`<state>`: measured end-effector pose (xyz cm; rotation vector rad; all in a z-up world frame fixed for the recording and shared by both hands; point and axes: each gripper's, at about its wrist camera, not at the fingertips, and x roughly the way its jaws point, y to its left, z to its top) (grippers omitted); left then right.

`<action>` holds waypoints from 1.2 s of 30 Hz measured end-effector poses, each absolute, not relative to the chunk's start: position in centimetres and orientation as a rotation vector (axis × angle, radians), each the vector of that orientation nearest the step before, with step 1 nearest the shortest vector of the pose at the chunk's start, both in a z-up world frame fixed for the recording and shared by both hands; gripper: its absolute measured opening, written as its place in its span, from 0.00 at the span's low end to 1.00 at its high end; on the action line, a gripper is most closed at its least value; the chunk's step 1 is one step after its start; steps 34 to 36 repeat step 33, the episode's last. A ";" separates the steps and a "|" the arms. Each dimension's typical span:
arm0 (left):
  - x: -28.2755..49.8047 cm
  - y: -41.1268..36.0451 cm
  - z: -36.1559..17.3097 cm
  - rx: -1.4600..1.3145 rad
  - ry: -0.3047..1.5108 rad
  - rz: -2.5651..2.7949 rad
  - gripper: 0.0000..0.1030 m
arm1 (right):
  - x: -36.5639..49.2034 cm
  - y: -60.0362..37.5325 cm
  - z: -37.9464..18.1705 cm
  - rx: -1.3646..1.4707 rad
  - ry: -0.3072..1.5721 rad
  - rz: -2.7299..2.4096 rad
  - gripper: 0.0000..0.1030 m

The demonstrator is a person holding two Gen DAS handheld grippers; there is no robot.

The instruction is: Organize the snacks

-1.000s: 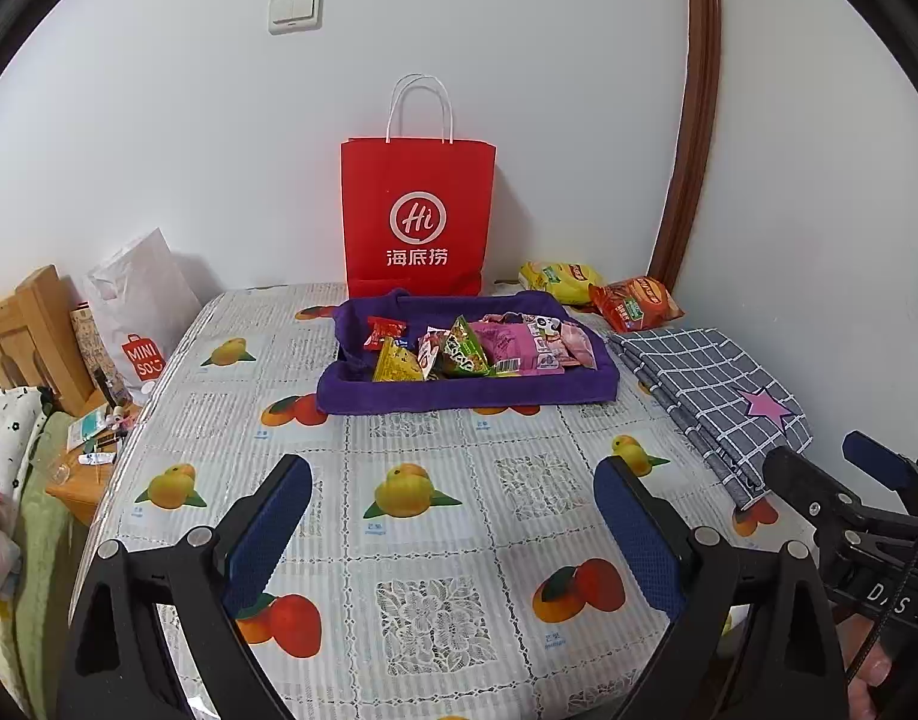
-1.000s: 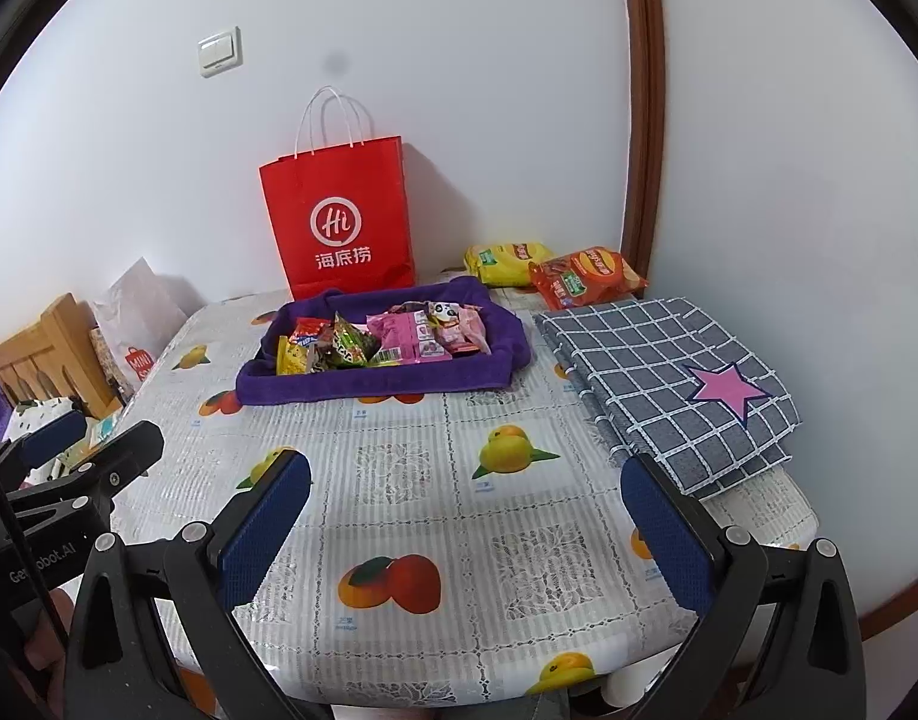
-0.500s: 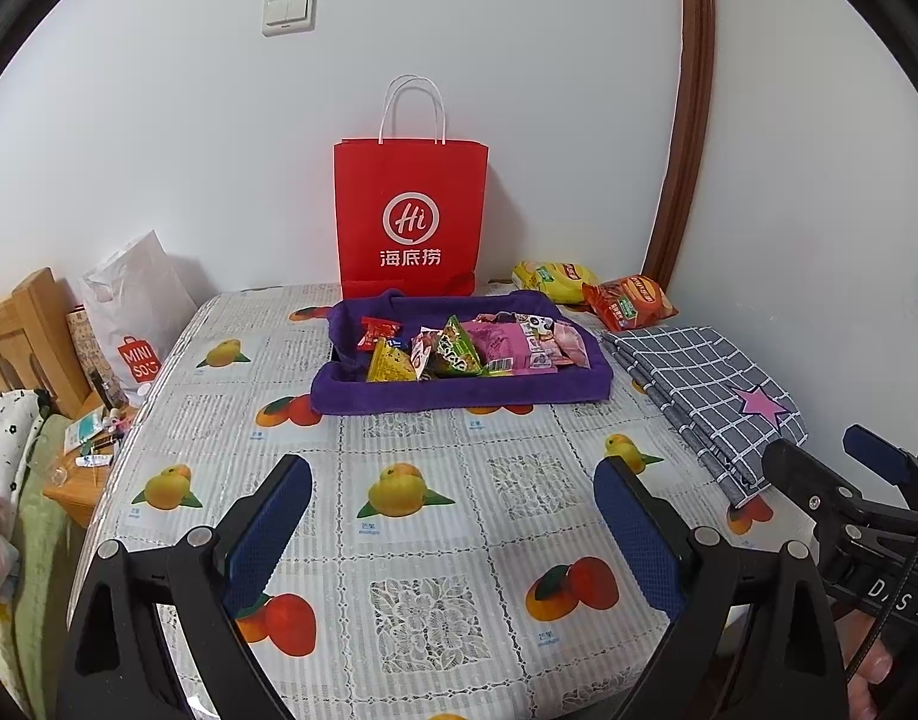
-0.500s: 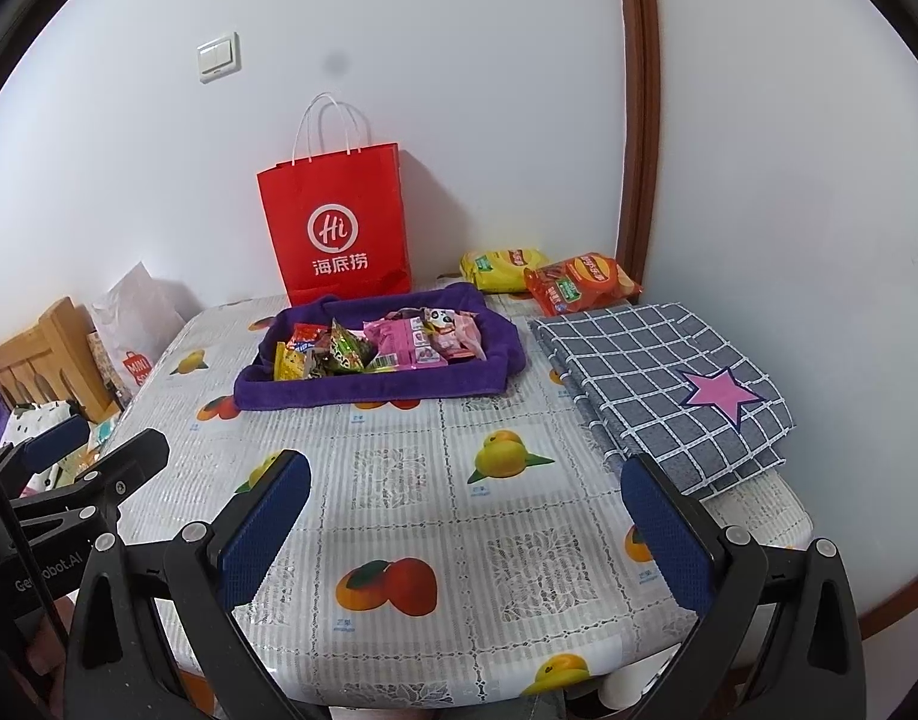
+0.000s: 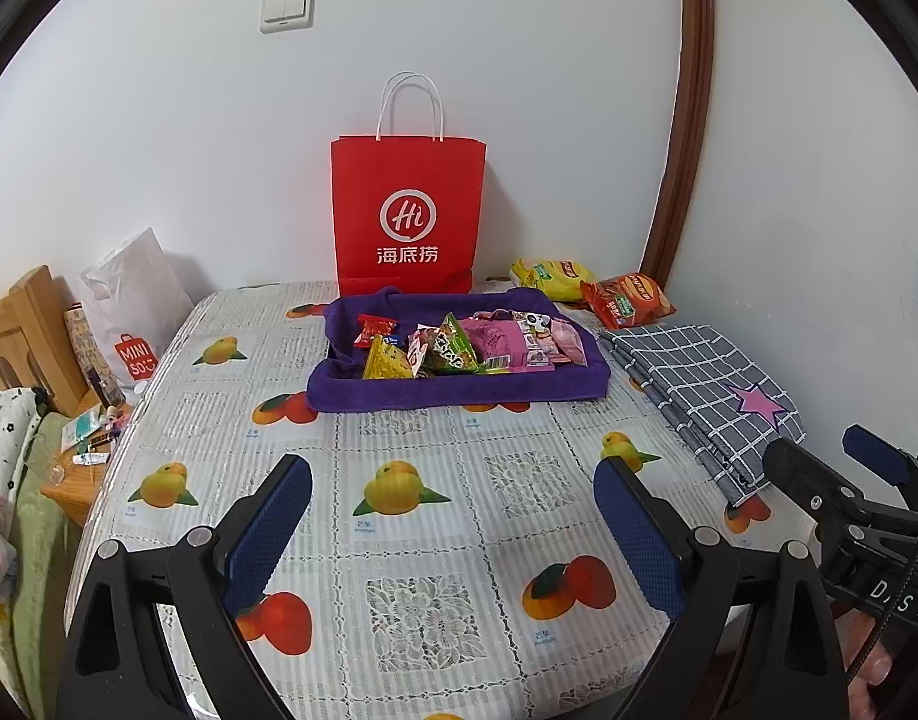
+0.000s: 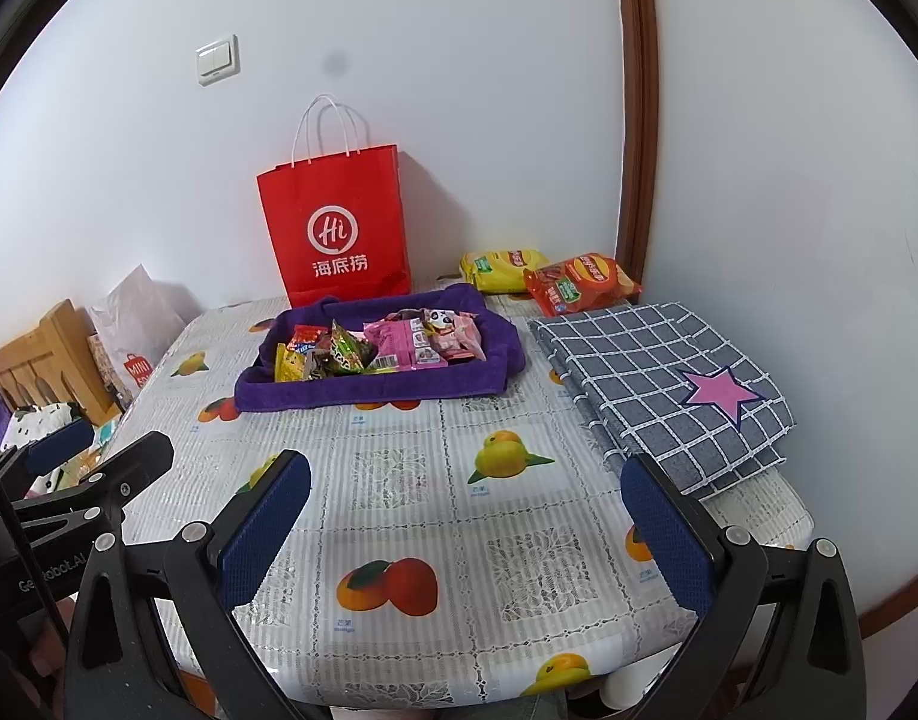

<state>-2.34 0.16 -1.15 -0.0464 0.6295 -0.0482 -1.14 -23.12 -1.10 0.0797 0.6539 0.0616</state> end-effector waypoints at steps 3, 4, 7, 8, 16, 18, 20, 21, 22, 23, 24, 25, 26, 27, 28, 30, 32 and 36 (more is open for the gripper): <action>-2.4 0.2 -1.2 -0.046 0.631 -0.049 0.93 | -1.1 -23.1 -1.1 0.081 0.653 0.061 0.99; -2.4 0.2 -1.2 -0.046 0.631 -0.051 0.93 | -1.1 -23.2 -1.1 0.082 0.652 0.062 0.99; -2.5 0.1 -1.3 -0.047 0.632 -0.051 0.93 | -1.2 -23.2 -1.1 0.083 0.654 0.062 0.99; -2.5 0.1 -1.3 -0.046 0.632 -0.052 0.93 | -1.2 -23.3 -1.1 0.083 0.654 0.062 0.99; -2.4 0.1 -1.2 -0.045 0.632 -0.052 0.93 | -1.3 -23.3 -1.0 0.087 0.648 0.063 0.99; -2.5 0.1 -1.2 -0.045 0.632 -0.051 0.93 | -1.4 -23.3 -1.0 0.088 0.646 0.065 0.99; -2.4 0.1 -1.2 -0.046 0.632 -0.052 0.93 | -1.5 -23.3 -0.9 0.088 0.645 0.065 0.99; -2.4 0.1 -1.2 -0.046 0.633 -0.051 0.93 | -1.5 -23.3 -0.9 0.088 0.645 0.065 0.99; -2.4 0.1 -1.2 -0.045 0.632 -0.051 0.93 | -1.5 -23.3 -0.9 0.088 0.645 0.066 0.99; -2.5 0.1 -1.2 -0.044 0.631 -0.050 0.93 | -1.5 -23.3 -0.9 0.089 0.644 0.067 0.99; -2.4 0.1 -1.2 -0.044 0.631 -0.050 0.93 | -1.5 -23.3 -0.9 0.089 0.643 0.068 0.99; -2.5 0.2 -1.2 -0.044 0.631 -0.049 0.93 | -1.6 -23.2 -0.9 0.089 0.642 0.070 0.99; -2.5 0.2 -1.2 -0.044 0.630 -0.048 0.93 | -1.7 -23.2 -0.9 0.089 0.641 0.071 0.99; -2.5 0.3 -1.1 -0.045 0.629 -0.048 0.93 | -1.7 -23.2 -0.8 0.089 0.638 0.074 0.99; -2.5 0.3 -1.1 -0.045 0.629 -0.048 0.93 | -1.8 -23.1 -0.8 0.088 0.637 0.076 0.99; -2.5 0.4 -1.1 -0.044 0.628 -0.045 0.93 | -1.8 -23.0 -0.8 0.084 0.633 0.079 0.99; -2.4 0.5 -1.1 -0.044 0.628 -0.044 0.93 | -1.7 -22.9 -0.8 0.084 0.632 0.079 0.99; -2.3 0.5 -1.1 -0.044 0.627 -0.042 0.93 | -1.6 -22.8 -0.9 0.086 0.634 0.081 0.99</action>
